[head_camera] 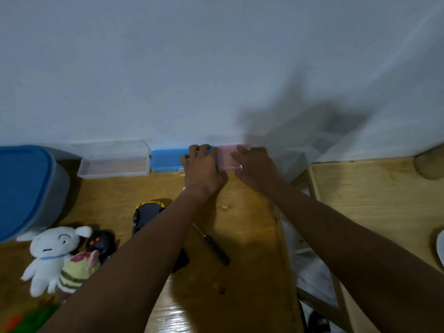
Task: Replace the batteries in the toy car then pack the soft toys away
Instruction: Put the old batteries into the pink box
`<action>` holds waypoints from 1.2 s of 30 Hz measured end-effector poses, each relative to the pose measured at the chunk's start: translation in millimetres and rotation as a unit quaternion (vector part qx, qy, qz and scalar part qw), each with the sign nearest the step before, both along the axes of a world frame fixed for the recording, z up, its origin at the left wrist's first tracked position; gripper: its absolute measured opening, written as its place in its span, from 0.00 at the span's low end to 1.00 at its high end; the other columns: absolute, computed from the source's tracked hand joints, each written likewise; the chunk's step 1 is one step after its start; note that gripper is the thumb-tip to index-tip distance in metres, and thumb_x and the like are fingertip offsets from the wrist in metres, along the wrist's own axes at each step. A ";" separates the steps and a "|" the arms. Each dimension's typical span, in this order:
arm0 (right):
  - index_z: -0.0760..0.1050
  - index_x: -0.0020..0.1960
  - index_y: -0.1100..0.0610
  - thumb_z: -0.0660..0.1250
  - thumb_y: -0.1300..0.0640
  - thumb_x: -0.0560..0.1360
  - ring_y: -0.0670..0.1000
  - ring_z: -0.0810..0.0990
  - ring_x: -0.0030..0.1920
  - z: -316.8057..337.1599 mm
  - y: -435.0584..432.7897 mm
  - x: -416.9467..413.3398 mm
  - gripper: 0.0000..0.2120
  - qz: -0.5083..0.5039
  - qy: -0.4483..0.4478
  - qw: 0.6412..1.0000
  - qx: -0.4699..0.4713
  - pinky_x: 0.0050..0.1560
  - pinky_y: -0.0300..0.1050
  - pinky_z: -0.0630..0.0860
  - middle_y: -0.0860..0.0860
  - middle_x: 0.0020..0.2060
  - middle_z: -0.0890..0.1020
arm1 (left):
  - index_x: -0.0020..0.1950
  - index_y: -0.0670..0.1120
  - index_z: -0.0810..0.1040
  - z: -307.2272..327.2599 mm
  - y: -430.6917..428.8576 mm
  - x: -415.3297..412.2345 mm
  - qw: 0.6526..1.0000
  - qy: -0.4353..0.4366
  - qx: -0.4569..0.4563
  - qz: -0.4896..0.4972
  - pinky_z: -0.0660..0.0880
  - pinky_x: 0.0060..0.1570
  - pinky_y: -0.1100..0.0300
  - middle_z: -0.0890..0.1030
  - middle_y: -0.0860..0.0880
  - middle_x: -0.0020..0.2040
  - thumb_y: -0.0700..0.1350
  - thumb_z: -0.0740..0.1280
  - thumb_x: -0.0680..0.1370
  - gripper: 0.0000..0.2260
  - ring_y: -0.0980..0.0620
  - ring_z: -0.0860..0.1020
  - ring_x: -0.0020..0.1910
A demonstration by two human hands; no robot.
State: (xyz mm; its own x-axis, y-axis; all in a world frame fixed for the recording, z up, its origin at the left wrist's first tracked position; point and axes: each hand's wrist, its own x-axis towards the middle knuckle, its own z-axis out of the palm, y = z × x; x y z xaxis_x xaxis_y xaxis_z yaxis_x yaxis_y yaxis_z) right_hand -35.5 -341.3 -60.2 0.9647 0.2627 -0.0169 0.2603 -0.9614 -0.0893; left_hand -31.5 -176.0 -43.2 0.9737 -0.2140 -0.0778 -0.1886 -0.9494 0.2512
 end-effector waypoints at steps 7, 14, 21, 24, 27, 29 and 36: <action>0.79 0.48 0.56 0.60 0.50 0.71 0.59 0.78 0.35 -5.0 -4.3 13.0 0.13 0.070 0.016 0.994 -0.076 0.41 0.50 0.76 0.53 0.45 0.79 | 0.73 0.48 0.71 -10.8 2.5 14.0 0.999 -0.007 0.017 -0.038 0.57 0.66 0.46 0.70 0.48 0.73 0.51 0.71 0.73 0.29 0.43 0.59 0.74; 0.78 0.39 0.58 0.60 0.53 0.68 0.58 0.77 0.29 2.8 -9.3 21.6 0.12 0.092 0.030 0.995 0.014 0.35 0.49 0.78 0.54 0.32 0.79 | 0.73 0.50 0.71 -14.4 5.4 19.9 0.999 -0.017 0.003 -0.033 0.57 0.66 0.45 0.72 0.50 0.72 0.53 0.74 0.72 0.31 0.44 0.60 0.74; 0.77 0.38 0.55 0.64 0.54 0.73 0.52 0.78 0.36 29.2 -32.1 53.7 0.08 0.111 0.016 0.988 0.103 0.36 0.42 0.71 0.50 0.33 0.80 | 0.72 0.52 0.65 -16.7 7.4 13.5 0.994 -0.001 -0.107 0.008 0.54 0.65 0.47 0.73 0.48 0.67 0.52 0.78 0.66 0.38 0.46 0.59 0.73; 0.83 0.51 0.53 0.63 0.52 0.79 0.51 0.80 0.45 29.1 -34.8 53.4 0.10 0.098 -0.015 0.988 0.118 0.43 0.44 0.74 0.51 0.45 0.83 | 0.68 0.50 0.69 -16.6 6.6 5.6 0.992 -0.024 -0.123 0.023 0.54 0.66 0.46 0.73 0.48 0.68 0.52 0.78 0.67 0.33 0.45 0.61 0.72; 0.82 0.57 0.55 0.68 0.54 0.78 0.52 0.80 0.44 20.2 -32.0 44.6 0.11 0.076 -0.074 0.986 0.132 0.40 0.43 0.74 0.52 0.47 0.81 | 0.62 0.54 0.78 -20.9 9.4 2.0 0.996 -0.036 -0.077 -0.017 0.54 0.67 0.43 0.73 0.51 0.71 0.55 0.74 0.73 0.19 0.45 0.61 0.74; 0.82 0.55 0.56 0.70 0.55 0.76 0.52 0.79 0.38 15.5 -27.3 38.3 0.09 0.055 -0.113 0.983 0.134 0.34 0.41 0.74 0.53 0.46 0.79 | 0.59 0.58 0.83 -23.3 11.1 1.7 0.998 -0.027 -0.044 -0.038 0.54 0.68 0.41 0.70 0.51 0.75 0.56 0.70 0.76 0.12 0.45 0.58 0.75; 0.74 0.44 0.60 0.77 0.56 0.71 0.51 0.70 0.27 12.1 -13.2 22.1 0.13 -0.073 -0.231 0.959 0.149 0.30 0.36 0.62 0.56 0.40 0.76 | 0.52 0.57 0.86 -21.0 10.8 -1.6 0.999 -0.015 -0.008 -0.050 0.54 0.70 0.37 0.63 0.51 0.79 0.54 0.70 0.77 0.07 0.42 0.54 0.78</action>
State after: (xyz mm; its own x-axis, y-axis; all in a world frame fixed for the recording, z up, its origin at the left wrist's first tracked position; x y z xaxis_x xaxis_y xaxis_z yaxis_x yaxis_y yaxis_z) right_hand -13.4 -354.6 -48.1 0.8781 0.0517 0.4756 0.2032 -0.9403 -0.2731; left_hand -33.1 -165.2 -64.2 0.9490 -0.3122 -0.0450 -0.2907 -0.9210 0.2592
